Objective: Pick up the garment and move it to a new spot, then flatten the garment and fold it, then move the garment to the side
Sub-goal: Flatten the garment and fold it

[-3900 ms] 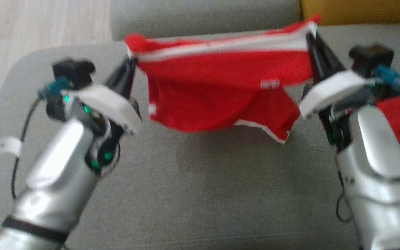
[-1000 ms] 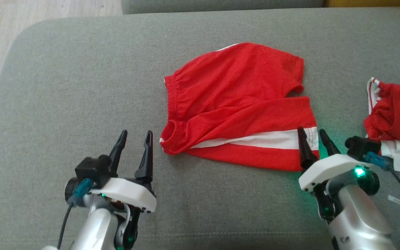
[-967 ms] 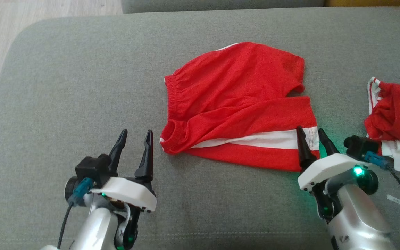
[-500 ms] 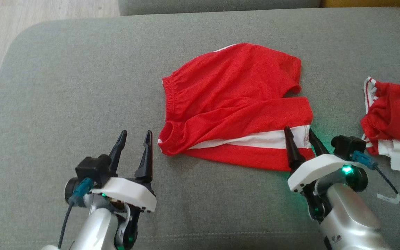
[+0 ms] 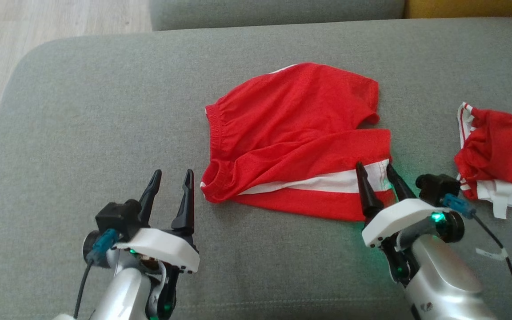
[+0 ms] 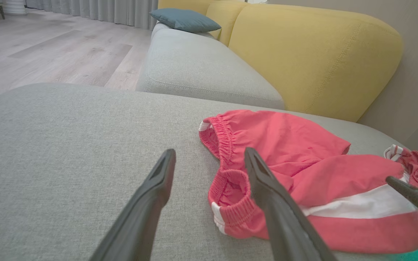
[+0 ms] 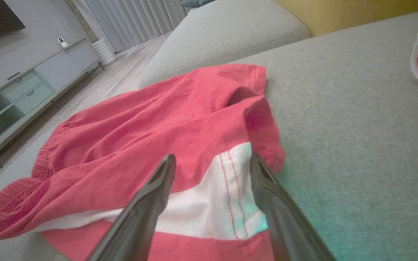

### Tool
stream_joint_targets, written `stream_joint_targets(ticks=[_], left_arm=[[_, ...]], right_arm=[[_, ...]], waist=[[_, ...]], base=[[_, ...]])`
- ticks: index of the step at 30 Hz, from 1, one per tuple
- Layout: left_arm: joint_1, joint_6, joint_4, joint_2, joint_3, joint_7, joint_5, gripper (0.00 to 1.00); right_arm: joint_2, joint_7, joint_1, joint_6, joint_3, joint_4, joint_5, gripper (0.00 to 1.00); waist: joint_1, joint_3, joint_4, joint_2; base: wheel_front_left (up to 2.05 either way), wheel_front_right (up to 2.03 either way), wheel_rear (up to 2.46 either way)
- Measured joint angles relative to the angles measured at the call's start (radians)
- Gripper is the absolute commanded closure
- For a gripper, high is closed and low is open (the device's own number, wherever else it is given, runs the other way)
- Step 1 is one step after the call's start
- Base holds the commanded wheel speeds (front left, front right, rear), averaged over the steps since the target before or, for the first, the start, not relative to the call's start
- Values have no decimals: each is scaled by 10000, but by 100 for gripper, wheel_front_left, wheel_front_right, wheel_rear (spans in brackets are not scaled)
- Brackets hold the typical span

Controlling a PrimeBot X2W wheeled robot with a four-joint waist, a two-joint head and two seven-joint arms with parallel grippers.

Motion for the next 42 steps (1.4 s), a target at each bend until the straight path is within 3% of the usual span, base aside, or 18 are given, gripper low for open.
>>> stream_joint_targets(ticks=[13, 14, 15, 16, 26, 42], left_arm=[[29, 50, 4, 0, 0, 0, -2, 0], [29, 69, 6, 0, 0, 0, -2, 0], [29, 75, 15, 0, 0, 0, -4, 0], [29, 75, 31, 0, 0, 0, -40, 0], [238, 77, 155, 0, 15, 0, -146, 0], [647, 77, 186, 0, -56, 2, -305, 0]], right_arm=[[-2, 134, 70, 0, -35, -293, -81, 0], [-2, 184, 72, 0, -19, -293, -79, 25], [-2, 201, 77, 0, -12, -291, -79, 80], [-2, 234, 81, 0, -2, -293, -79, 100], [-2, 573, 1011, 0, 61, -934, -63, 100], [19, 3287, 4509, 0, -481, -4838, -86, 100]], waist=[[0, -102, -69, 0], [0, -105, -68, 0], [0, -111, -69, 0], [0, -124, -72, 0], [0, -576, -226, 0], [0, -1174, -1062, 0]], base=[[0, 0, 0], [0, 0, 0], [0, 0, 0], [0, 0, 0], [0, 0, 0], [0, 0, 0]])
